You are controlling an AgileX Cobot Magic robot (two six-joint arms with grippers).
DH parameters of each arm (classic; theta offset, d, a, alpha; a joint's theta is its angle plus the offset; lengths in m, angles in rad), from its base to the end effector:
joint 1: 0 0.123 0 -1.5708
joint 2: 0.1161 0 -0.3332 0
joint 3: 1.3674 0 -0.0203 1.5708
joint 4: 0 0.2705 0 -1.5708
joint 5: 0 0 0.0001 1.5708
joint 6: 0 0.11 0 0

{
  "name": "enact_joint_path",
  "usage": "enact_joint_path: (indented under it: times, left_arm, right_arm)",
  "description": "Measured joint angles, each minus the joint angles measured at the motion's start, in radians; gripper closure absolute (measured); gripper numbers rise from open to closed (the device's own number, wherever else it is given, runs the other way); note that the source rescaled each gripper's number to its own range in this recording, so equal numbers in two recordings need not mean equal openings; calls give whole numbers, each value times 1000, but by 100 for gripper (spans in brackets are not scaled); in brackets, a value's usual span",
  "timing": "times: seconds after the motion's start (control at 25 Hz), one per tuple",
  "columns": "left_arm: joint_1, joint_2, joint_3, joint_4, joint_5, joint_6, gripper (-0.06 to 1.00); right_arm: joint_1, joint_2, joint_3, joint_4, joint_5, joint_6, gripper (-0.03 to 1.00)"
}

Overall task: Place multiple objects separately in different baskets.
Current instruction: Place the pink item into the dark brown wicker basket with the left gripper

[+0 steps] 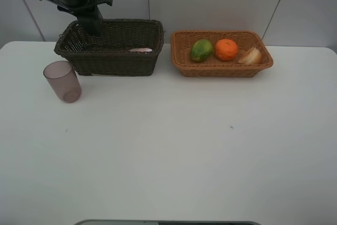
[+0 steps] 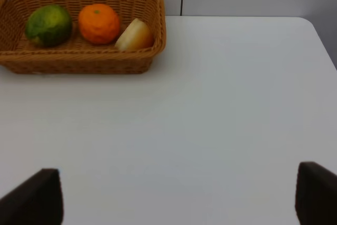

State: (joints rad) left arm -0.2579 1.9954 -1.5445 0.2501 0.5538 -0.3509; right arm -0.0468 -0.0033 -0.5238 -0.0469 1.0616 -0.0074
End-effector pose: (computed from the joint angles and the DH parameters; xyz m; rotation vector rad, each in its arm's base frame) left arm 0.4861 -0.1134 0.2457 0.0931 2.4617 -0.0096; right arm -0.0229 -0.0034 0.2855 0.0427 2.0178 -0.0903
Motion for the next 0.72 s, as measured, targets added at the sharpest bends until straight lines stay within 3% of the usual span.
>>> enact_joint_path:
  times: [0.44,0.72]
  left_arm:
    - [33,100,0,4,-116,-3,45]
    - [38,103,0,-60,-131,-4,45]
  right_arm:
    - [0,0,0,0,0,0,9]
    - [0,0,0,0,0,0,9]
